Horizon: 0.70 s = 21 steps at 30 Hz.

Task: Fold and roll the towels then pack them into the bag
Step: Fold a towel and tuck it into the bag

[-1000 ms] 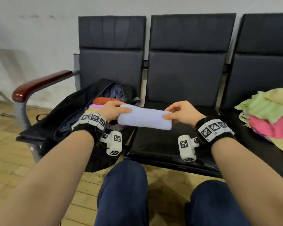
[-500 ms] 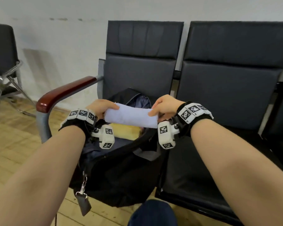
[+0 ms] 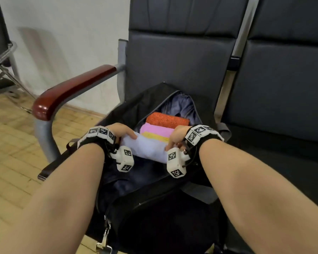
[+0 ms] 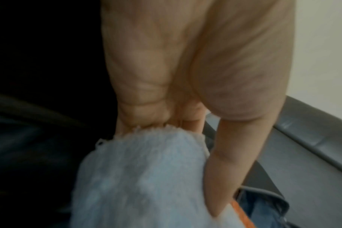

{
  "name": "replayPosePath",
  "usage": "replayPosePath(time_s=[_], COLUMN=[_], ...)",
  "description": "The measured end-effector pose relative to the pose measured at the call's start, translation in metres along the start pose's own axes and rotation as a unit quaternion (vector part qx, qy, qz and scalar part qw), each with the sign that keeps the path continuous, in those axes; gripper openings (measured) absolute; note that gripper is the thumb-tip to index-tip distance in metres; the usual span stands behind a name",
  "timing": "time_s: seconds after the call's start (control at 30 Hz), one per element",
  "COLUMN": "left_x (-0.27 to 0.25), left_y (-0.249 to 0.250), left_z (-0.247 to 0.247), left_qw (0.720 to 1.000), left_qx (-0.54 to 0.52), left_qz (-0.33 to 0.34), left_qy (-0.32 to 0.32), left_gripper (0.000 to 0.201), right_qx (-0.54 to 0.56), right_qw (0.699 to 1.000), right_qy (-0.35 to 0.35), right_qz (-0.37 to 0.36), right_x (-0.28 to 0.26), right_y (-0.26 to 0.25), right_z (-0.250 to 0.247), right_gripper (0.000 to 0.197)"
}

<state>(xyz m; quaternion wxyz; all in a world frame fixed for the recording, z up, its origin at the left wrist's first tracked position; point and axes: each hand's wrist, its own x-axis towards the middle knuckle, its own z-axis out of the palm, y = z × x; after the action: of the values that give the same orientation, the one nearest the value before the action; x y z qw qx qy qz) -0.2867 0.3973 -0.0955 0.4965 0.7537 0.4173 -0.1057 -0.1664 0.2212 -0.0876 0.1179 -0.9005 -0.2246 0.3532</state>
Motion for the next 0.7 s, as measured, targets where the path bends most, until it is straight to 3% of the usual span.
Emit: replayPosePath(time_s=[0.13,0.27,0.4,0.6,0.7], left_x=[0.053,0.019,0.021,0.043,0.049], left_y=[-0.019,-0.008,-0.006,-0.025,-0.024], left_z=[0.009,0.022,0.023,0.021,0.022], left_qw=[0.999,0.998,0.994,0.992,0.989], left_qx=[0.044,0.047,0.059,0.04,0.051], left_qz=[0.0,0.024,0.082,0.117,0.132], left_qy=[-0.03,-0.043,-0.047,-0.021,-0.031], left_gripper=[0.046,0.034,0.014,0.026,0.029], right_qx=[-0.054,-0.16,-0.123,-0.04,-0.058], right_qw=[0.998,0.985,0.988,0.987,0.987], right_qy=[-0.007,0.026,0.041,0.055,0.027], right_qz=[-0.013,-0.052,-0.085,-0.143,-0.149], right_x=[0.007,0.001,0.006,0.012,0.013], right_y=[0.006,0.007,0.017,0.031,0.03], right_z=[0.007,0.007,0.008,0.019,0.019], right_gripper=[0.018,0.022,0.024,0.028,0.048])
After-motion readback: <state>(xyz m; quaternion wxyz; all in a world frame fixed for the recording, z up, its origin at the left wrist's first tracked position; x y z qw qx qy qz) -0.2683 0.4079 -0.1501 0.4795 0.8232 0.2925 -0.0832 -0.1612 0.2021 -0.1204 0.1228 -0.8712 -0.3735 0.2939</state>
